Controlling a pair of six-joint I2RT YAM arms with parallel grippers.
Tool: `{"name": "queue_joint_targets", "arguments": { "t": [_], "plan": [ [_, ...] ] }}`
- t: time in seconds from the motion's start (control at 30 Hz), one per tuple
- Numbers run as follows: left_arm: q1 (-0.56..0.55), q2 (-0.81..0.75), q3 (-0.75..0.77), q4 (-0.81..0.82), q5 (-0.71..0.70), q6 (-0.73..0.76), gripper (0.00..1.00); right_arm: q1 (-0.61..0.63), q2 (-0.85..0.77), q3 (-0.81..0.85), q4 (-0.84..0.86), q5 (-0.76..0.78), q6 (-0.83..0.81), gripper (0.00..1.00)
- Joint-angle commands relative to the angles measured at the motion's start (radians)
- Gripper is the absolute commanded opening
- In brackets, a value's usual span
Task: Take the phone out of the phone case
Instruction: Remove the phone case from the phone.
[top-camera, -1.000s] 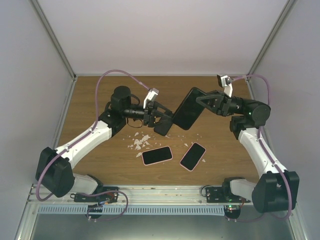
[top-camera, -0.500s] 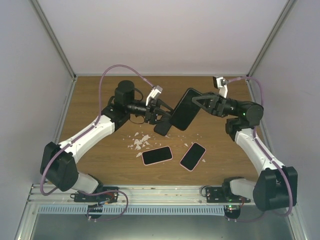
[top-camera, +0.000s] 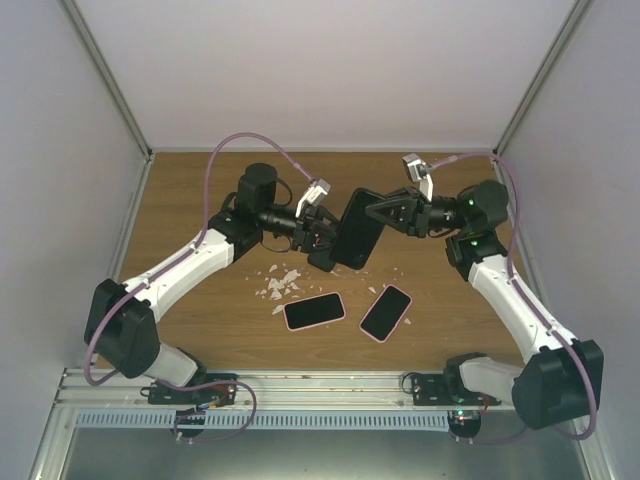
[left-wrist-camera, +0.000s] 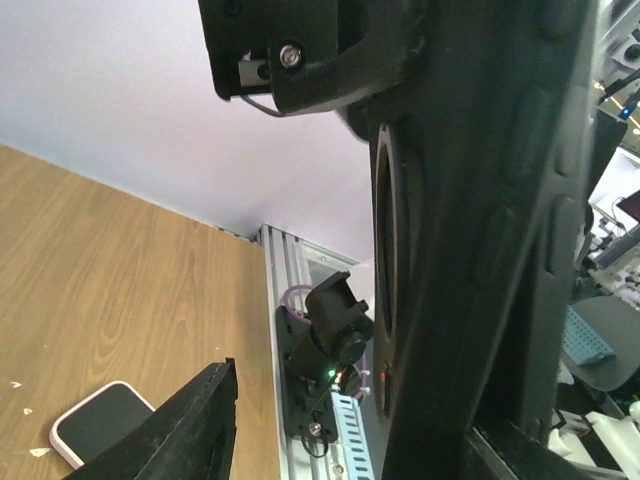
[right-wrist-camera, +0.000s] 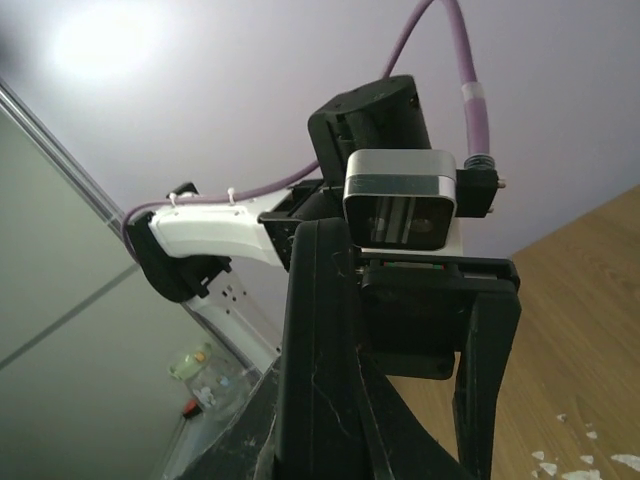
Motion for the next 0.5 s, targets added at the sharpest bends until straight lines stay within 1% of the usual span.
{"name": "queue_joint_targets", "arguments": {
  "t": [0.0, 0.03, 0.1, 0.33, 0.43, 0.47],
  "plan": [
    [-0.032, 0.031, 0.067, 0.060, -0.132, 0.019, 0.48, 0.143, 0.003, 0.123, -0.540, -0.160, -0.448, 0.00],
    [-0.034, 0.032, 0.068, 0.068, -0.130, 0.010, 0.47, 0.152, 0.010, 0.132, -0.564, -0.164, -0.472, 0.00],
    [-0.036, 0.035, 0.067, 0.093, -0.122, -0.018, 0.45, 0.160, 0.022, 0.129, -0.558, -0.170, -0.468, 0.00],
    [-0.051, 0.038, 0.069, 0.177, -0.103, -0.112, 0.39, 0.163, 0.075, 0.104, -0.443, -0.170, -0.367, 0.00],
    [-0.051, 0.037, 0.061, 0.202, -0.101, -0.150, 0.33, 0.162, 0.091, 0.110, -0.424, -0.165, -0.347, 0.00],
    [-0.050, 0.036, 0.056, 0.212, -0.101, -0.163, 0.29, 0.162, 0.098, 0.115, -0.424, -0.163, -0.344, 0.01]
  ]
}}
